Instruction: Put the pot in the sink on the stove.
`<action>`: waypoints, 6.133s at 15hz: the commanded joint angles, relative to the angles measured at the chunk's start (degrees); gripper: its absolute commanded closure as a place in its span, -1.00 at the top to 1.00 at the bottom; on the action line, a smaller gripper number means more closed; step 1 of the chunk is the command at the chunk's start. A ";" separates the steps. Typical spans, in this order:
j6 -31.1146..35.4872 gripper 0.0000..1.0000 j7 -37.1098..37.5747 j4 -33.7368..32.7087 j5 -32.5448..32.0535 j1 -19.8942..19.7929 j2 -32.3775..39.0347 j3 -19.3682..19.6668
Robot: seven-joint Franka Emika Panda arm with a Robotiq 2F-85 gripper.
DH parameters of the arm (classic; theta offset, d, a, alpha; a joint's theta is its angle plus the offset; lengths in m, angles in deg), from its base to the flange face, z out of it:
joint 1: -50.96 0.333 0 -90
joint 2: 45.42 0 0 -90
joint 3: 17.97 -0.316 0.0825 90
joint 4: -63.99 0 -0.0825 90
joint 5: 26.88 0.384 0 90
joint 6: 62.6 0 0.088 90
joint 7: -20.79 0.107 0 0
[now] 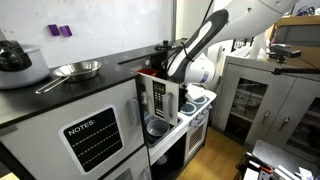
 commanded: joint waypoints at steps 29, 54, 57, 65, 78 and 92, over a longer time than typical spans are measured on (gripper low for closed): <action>12.51 1.00 0.61 -5.45 -0.72 -10.39 13.58 -14.24; 17.01 -0.98 0.95 -4.22 -1.88 -13.99 14.58 -17.59; 16.62 -0.98 1.72 -3.16 -1.52 -14.29 12.87 -17.80; 18.99 -0.98 -0.06 -0.89 1.71 -15.80 8.79 -20.08; 21.27 -0.98 1.78 5.07 0.24 -14.81 -0.80 -17.05; 19.85 -0.98 12.39 13.90 -1.66 -13.99 -9.61 -7.95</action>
